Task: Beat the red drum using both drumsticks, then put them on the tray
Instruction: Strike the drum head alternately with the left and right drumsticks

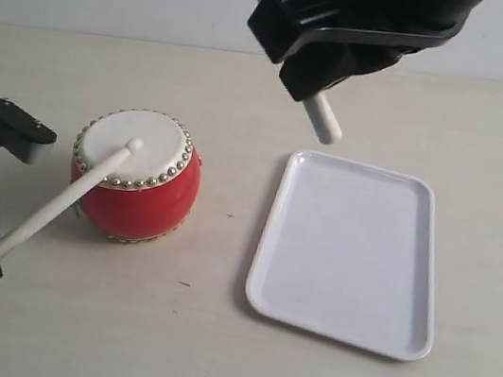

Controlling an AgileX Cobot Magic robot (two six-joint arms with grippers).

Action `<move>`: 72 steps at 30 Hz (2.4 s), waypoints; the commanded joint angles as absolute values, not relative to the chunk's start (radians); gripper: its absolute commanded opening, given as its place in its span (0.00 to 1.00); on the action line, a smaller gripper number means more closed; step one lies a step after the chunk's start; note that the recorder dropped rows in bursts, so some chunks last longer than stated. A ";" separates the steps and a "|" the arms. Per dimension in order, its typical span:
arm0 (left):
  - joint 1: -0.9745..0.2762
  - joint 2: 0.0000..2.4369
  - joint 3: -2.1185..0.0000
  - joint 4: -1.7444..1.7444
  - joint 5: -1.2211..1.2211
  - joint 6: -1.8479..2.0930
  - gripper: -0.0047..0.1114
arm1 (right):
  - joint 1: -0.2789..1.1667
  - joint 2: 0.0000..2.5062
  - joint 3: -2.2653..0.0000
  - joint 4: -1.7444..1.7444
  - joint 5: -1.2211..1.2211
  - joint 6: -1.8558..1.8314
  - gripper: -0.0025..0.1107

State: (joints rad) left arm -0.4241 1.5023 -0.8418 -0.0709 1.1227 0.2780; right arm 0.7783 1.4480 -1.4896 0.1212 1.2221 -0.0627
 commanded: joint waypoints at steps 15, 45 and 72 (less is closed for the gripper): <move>-0.280 0.932 -0.870 0.020 1.197 0.174 0.04 | 0.778 1.897 -1.413 0.207 1.221 -0.136 0.02; -0.418 1.557 -0.949 -0.092 1.187 0.291 0.04 | 0.778 1.427 -1.413 0.071 1.221 -0.059 0.02; -0.467 1.621 -0.885 0.000 1.122 0.288 0.04 | 0.778 1.360 -1.482 0.069 1.221 -0.076 0.02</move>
State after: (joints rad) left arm -0.4583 1.5007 -0.8571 0.0000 1.0686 0.2639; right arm 0.7783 1.4035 -1.4785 0.0771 1.2237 -0.0853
